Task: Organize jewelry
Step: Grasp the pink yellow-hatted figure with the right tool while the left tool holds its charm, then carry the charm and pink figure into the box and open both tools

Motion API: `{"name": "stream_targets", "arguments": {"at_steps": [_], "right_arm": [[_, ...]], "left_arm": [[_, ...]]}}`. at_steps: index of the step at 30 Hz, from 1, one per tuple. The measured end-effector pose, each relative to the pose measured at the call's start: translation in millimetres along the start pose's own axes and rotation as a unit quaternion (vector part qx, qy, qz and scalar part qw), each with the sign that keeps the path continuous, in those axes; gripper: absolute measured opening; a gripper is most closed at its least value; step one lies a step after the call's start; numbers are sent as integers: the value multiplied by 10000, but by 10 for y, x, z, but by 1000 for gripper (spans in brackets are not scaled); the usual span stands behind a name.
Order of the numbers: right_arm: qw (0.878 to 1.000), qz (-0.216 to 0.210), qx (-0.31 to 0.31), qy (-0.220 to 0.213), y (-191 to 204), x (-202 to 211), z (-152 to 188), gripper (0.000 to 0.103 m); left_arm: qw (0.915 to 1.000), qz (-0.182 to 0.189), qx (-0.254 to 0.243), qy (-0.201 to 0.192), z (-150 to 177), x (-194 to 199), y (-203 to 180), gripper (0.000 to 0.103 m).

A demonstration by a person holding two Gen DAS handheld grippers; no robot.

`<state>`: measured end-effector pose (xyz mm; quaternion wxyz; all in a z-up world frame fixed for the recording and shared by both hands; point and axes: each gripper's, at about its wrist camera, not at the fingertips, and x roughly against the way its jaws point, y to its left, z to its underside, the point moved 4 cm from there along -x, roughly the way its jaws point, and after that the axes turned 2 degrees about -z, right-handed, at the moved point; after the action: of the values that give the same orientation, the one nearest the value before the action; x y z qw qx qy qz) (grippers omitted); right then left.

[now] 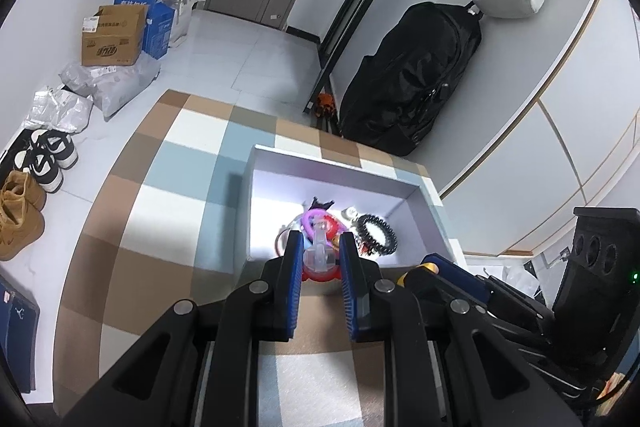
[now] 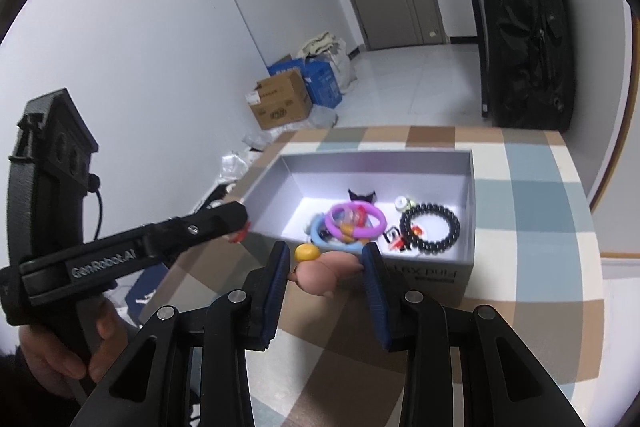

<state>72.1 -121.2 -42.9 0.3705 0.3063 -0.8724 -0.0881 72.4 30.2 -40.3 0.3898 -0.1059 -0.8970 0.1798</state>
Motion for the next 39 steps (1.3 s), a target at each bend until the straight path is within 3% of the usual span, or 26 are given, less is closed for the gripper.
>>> {"name": "stream_targets", "arguments": {"at_steps": [11, 18, 39], "right_arm": [[9994, -162, -16, -298, -56, 59, -171, 36], [9991, -233, -78, -344, -144, 10, -307, 36], [9984, -173, -517, -159, -511, -251, -504, 36]], "left_arm": [[9992, 84, -80, -381, -197, -11, -95, 13], [9999, -57, -23, -142, -284, -231, -87, 13], [9994, 112, 0, 321, -396, -575, -131, 13]]}}
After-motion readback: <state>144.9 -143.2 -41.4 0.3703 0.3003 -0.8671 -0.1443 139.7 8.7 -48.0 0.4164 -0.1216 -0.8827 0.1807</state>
